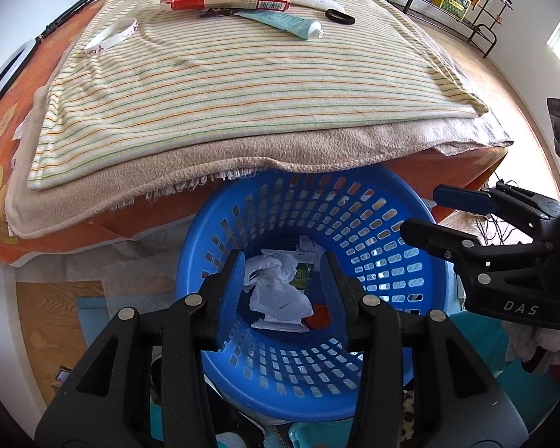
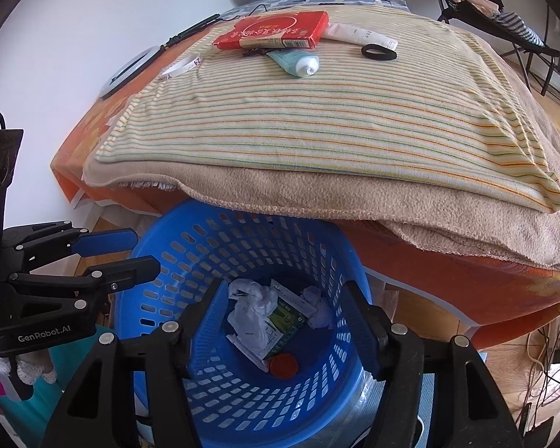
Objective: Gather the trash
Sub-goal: 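Carry the bag and cap over the blue basket and open both tools, then withdraw both tools from the basket back over the bed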
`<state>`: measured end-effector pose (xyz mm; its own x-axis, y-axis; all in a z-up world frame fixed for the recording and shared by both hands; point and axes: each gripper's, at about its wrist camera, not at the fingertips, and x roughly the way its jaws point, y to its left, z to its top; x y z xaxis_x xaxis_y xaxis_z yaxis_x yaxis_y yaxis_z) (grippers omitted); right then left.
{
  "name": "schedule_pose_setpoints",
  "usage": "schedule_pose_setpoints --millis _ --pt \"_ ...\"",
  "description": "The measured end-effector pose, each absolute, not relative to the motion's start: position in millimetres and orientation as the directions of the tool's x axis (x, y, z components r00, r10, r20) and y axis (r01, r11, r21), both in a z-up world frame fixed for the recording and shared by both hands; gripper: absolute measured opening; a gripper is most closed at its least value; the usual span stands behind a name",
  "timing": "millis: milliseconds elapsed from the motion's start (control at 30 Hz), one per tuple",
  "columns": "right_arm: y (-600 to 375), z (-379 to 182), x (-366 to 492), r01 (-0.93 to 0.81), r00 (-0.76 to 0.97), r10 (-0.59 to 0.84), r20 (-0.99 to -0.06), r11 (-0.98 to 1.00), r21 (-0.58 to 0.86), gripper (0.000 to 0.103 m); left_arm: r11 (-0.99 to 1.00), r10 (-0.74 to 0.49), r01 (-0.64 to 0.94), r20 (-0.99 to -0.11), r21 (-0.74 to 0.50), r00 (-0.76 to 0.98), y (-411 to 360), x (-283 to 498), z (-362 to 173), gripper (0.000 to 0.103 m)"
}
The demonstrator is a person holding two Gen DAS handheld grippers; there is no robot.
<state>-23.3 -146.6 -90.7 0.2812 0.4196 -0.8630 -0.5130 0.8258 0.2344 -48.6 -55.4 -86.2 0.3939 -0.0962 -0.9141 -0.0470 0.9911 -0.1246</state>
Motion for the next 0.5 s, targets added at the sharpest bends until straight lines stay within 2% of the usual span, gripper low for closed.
schedule_pose_setpoints --millis 167,267,500 --pt "-146 -88 -22 -0.508 0.291 0.418 -0.861 0.83 0.231 0.071 0.99 -0.094 -0.057 -0.913 -0.127 0.398 -52 -49 -85 0.042" --pt "-148 -85 -21 -0.5 0.302 0.414 -0.859 0.835 0.227 0.077 0.99 -0.094 -0.062 -0.913 -0.129 0.398 -50 -48 -85 0.042" --pt "-147 -79 -17 -0.488 0.321 0.397 -0.86 0.847 0.209 0.078 0.987 -0.099 -0.078 -0.908 -0.142 0.406 -44 -45 -81 0.042"
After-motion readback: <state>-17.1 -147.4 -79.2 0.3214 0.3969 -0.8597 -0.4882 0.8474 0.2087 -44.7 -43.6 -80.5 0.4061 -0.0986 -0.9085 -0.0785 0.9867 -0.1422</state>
